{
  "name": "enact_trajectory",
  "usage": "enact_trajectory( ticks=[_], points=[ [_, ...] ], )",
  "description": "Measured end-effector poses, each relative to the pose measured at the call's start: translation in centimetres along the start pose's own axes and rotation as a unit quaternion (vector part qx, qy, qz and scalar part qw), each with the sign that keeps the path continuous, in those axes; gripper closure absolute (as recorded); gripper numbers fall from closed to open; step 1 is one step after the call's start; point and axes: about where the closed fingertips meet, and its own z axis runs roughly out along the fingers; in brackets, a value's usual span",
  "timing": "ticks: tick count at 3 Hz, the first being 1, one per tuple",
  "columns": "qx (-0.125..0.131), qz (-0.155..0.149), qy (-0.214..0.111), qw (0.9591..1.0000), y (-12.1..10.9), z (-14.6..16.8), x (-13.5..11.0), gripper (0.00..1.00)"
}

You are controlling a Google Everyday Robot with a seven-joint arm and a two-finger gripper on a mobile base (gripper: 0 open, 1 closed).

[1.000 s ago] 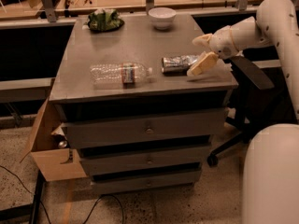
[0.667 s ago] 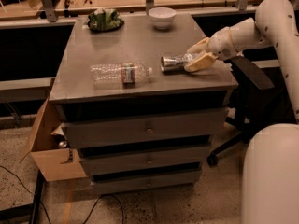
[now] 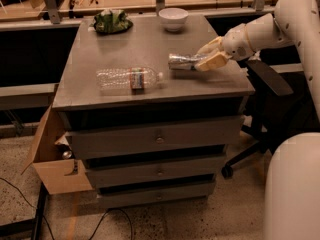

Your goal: Move redbull can near white bowl

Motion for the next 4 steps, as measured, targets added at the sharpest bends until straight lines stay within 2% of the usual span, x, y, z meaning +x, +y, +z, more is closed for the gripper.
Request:
enact_trajectory(
  ticks=[1, 2, 3, 4],
  points=[
    [0.052, 0.026, 0.015, 0.9982, -0.1, -2.3, -2.4, 1.0],
    [0.121, 0.057, 0.025, 0.9907, 0.8, -5.4, -4.3, 1.0],
    [0.166, 0.081, 0.02, 0.9826, 2.5, -6.5, -4.4, 1.0],
    [0.203, 0.094, -0.003, 0.9747, 3.0, -6.1, -3.9, 1.0]
  ],
)
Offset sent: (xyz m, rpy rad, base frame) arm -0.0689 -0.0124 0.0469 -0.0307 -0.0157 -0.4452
